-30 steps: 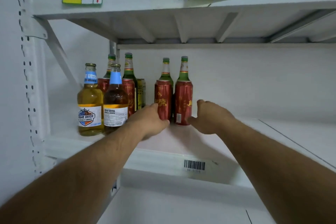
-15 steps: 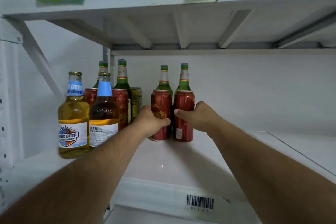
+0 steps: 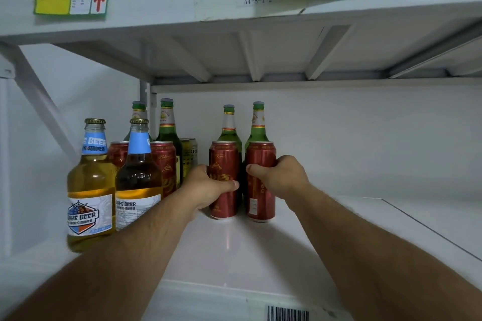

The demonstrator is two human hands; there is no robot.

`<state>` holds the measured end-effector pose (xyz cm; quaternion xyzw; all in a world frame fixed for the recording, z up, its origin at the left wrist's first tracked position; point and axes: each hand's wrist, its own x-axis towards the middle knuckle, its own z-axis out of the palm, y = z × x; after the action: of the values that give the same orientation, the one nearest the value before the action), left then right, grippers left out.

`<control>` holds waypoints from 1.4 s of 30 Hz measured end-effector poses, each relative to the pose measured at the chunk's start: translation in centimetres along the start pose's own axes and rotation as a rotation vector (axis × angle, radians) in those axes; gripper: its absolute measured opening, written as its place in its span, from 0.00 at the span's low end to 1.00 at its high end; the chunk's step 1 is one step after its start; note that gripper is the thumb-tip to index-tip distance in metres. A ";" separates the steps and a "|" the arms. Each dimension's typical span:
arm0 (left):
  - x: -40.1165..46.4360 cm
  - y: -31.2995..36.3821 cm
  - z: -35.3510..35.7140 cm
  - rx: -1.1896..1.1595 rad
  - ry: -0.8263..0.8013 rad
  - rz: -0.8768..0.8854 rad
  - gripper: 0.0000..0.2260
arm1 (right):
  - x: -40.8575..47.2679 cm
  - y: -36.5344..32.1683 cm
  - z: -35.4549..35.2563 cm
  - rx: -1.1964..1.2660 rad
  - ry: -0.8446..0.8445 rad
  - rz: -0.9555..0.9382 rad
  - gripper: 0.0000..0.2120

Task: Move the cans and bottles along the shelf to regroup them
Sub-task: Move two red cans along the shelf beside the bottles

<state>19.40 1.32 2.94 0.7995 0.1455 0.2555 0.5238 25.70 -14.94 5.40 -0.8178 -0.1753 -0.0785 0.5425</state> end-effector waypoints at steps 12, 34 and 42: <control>-4.2 2.2 -0.1 -0.089 -0.194 0.121 0.19 | -6.0 -2.1 -6.3 0.067 0.242 -0.062 0.22; -18.1 11.3 12.6 -0.140 -0.604 0.329 0.23 | -23.1 -0.8 -23.5 -0.120 0.642 0.057 0.19; -22.4 15.2 19.4 -0.148 -0.647 0.350 0.23 | -25.7 2.0 -31.5 -0.151 0.704 0.070 0.20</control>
<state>11.23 -30.90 4.85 0.8117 -0.1851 0.0851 0.5474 4.63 -49.68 8.06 -0.7838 0.0568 -0.3495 0.5101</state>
